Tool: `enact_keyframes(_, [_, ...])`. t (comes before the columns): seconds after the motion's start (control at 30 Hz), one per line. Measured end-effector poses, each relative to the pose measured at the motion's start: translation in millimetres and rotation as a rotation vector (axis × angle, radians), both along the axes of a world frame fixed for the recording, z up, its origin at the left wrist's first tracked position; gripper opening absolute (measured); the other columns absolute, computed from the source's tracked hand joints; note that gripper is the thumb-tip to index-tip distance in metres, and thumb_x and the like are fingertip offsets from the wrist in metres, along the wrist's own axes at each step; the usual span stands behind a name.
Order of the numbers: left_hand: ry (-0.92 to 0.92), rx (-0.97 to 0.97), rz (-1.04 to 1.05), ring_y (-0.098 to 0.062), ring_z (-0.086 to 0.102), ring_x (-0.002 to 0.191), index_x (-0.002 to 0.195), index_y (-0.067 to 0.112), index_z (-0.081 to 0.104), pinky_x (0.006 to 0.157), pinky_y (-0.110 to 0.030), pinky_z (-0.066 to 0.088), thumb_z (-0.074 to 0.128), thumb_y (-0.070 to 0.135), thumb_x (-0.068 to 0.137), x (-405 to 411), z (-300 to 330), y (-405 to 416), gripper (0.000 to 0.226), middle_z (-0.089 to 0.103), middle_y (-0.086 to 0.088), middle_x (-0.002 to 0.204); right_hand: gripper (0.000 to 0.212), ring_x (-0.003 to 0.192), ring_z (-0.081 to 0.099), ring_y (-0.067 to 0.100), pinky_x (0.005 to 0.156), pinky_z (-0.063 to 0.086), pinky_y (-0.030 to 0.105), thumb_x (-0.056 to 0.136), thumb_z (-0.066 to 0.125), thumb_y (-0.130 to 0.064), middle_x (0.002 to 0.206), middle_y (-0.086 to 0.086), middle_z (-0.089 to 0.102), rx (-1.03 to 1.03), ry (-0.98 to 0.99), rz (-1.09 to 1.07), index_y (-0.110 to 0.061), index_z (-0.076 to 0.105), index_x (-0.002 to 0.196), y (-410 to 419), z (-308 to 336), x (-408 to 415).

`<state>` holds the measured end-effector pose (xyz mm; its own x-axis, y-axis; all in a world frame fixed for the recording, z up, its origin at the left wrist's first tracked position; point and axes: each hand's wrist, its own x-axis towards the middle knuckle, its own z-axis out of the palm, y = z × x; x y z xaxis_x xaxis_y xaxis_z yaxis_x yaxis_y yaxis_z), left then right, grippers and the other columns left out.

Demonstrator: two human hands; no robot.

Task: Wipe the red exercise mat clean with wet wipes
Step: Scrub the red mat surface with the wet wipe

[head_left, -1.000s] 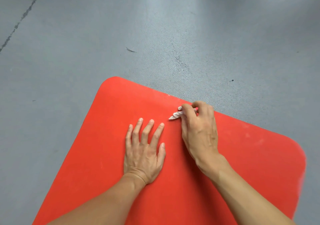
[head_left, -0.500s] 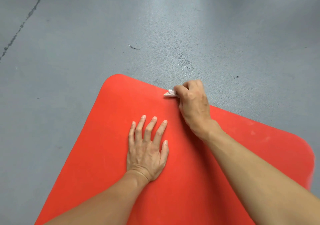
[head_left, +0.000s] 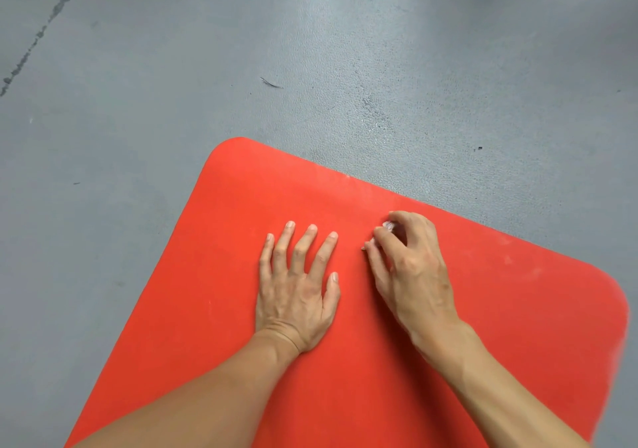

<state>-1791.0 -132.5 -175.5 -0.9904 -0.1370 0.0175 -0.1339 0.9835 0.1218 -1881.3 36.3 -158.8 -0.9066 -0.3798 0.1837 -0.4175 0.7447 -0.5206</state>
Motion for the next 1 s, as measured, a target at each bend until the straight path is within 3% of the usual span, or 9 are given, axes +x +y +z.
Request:
enact_keyframes(0.1, [-0.001, -0.005, -0.002, -0.038, 0.030, 0.154, 0.156, 0.030, 0.047, 0.123, -0.062, 0.025, 0.050, 0.043, 0.094, 0.0, 0.6, -0.1, 0.063, 0.046, -0.006, 0.158, 0.007, 0.110, 0.057, 0.036, 0.097, 0.049, 0.039, 0.098, 0.062, 0.001, 0.116, 0.018, 0.062, -0.011, 0.018, 0.129, 0.004, 0.068, 0.098, 0.3, -4.4, 3.9])
enact_keyframes(0.23, [0.005, -0.017, 0.000, -0.037, 0.031, 0.154, 0.156, 0.030, 0.047, 0.123, -0.062, 0.024, 0.049, 0.042, 0.094, -0.9, 0.1, 0.1, 0.063, 0.047, -0.007, 0.157, 0.021, 0.111, 0.054, 0.032, 0.096, 0.044, 0.032, 0.102, 0.051, -0.011, 0.118, 0.015, 0.061, -0.015, 0.025, 0.291, 0.000, 0.067, 0.106, -11.1, -7.1, -40.1])
enact_keyframes(0.33, [0.012, -0.022, 0.003, -0.037, 0.031, 0.154, 0.156, 0.029, 0.046, 0.123, -0.061, 0.024, 0.048, 0.042, 0.094, -0.2, -0.3, 0.8, 0.063, 0.047, -0.006, 0.157, 0.018, 0.101, 0.056, 0.035, 0.088, 0.048, 0.039, 0.097, 0.050, -0.007, 0.107, 0.014, 0.063, -0.020, 0.038, 0.307, -0.003, 0.067, 0.101, -33.9, -11.0, -68.7])
enact_keyframes(0.5, [0.032, -0.015, 0.007, -0.037, 0.032, 0.153, 0.155, 0.029, 0.046, 0.123, -0.061, 0.024, 0.047, 0.042, 0.094, -1.1, -0.2, 1.1, 0.062, 0.047, -0.007, 0.155, 0.016, 0.095, 0.057, 0.035, 0.081, 0.050, 0.043, 0.088, 0.061, 0.007, 0.101, 0.013, 0.065, -0.005, 0.040, 0.169, -0.003, 0.070, 0.096, 22.8, -11.3, -60.4])
enact_keyframes(0.6, [0.041, -0.002, 0.004, -0.038, 0.033, 0.153, 0.155, 0.029, 0.047, 0.124, -0.061, 0.023, 0.047, 0.041, 0.094, -0.6, 0.2, 2.2, 0.062, 0.047, -0.007, 0.155, 0.018, 0.097, 0.057, 0.034, 0.082, 0.049, 0.038, 0.086, 0.069, 0.009, 0.103, 0.014, 0.064, -0.012, 0.002, -0.015, -0.005, 0.074, 0.097, 60.5, -5.1, -42.2])
enact_keyframes(0.7, [0.036, -0.006, 0.004, -0.037, 0.032, 0.153, 0.155, 0.029, 0.047, 0.124, -0.061, 0.023, 0.048, 0.041, 0.094, -0.2, -0.6, 1.2, 0.062, 0.047, -0.007, 0.155, 0.011, 0.093, 0.057, 0.034, 0.078, 0.051, 0.041, 0.087, 0.069, 0.004, 0.101, 0.017, 0.060, -0.095, -0.017, -0.137, -0.005, 0.073, 0.093, 32.9, -8.8, -42.2])
enact_keyframes(0.87, [0.035, -0.025, 0.010, -0.037, 0.032, 0.153, 0.155, 0.029, 0.047, 0.124, -0.060, 0.023, 0.047, 0.042, 0.094, -0.6, -0.8, 2.1, 0.062, 0.047, -0.007, 0.155, 0.015, 0.093, 0.055, 0.033, 0.080, 0.048, 0.039, 0.086, 0.064, 0.006, 0.098, 0.015, 0.059, -0.162, -0.046, 0.055, -0.004, 0.068, 0.097, -43.6, -13.1, -58.4])
enact_keyframes(1.0, [0.042, -0.030, 0.007, -0.037, 0.032, 0.153, 0.154, 0.029, 0.048, 0.125, -0.060, 0.022, 0.047, 0.042, 0.094, -1.2, -1.9, 0.8, 0.061, 0.047, -0.006, 0.155, 0.014, 0.095, 0.057, 0.034, 0.085, 0.044, 0.034, 0.087, 0.057, 0.006, 0.100, 0.013, 0.062, -0.087, -0.001, 0.123, -0.003, 0.066, 0.093, 16.4, -8.1, -52.5])
